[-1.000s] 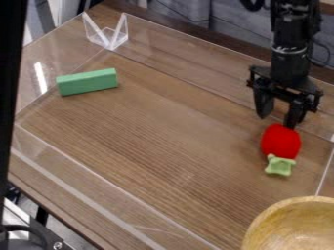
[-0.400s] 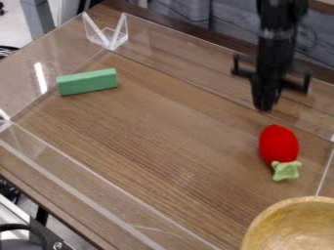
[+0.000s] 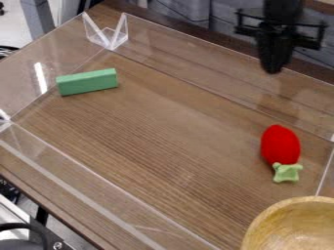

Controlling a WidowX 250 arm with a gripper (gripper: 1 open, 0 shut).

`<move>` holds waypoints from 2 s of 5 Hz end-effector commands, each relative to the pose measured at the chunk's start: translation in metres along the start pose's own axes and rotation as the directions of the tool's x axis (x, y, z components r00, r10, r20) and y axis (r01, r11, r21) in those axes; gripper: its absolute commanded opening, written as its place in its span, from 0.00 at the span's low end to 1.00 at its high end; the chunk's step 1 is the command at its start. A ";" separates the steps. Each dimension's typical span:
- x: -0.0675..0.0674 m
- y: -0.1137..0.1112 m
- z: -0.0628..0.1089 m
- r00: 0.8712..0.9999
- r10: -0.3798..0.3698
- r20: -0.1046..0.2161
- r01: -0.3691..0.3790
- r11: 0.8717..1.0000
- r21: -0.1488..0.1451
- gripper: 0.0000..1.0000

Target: Move the red fruit to the left

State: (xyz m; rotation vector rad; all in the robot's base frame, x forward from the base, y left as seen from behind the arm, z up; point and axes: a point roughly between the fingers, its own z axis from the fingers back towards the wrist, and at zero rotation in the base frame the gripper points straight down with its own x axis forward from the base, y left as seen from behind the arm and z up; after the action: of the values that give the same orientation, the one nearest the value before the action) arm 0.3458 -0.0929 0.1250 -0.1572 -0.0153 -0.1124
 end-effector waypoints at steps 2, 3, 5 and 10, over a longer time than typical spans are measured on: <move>0.004 -0.029 0.011 0.996 -0.077 0.035 0.078 0.997 -0.008 1.00; -0.008 -0.044 0.000 0.989 -0.151 0.003 0.151 0.988 -0.012 1.00; -0.030 -0.059 -0.023 0.983 -0.179 -0.052 0.178 0.984 -0.013 1.00; -0.031 0.007 -0.072 0.993 0.110 -0.034 -0.110 0.994 -0.014 1.00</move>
State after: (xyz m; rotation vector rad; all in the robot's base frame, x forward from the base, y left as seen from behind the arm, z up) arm 0.3123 -0.0955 0.0416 -0.1635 0.0626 -0.0082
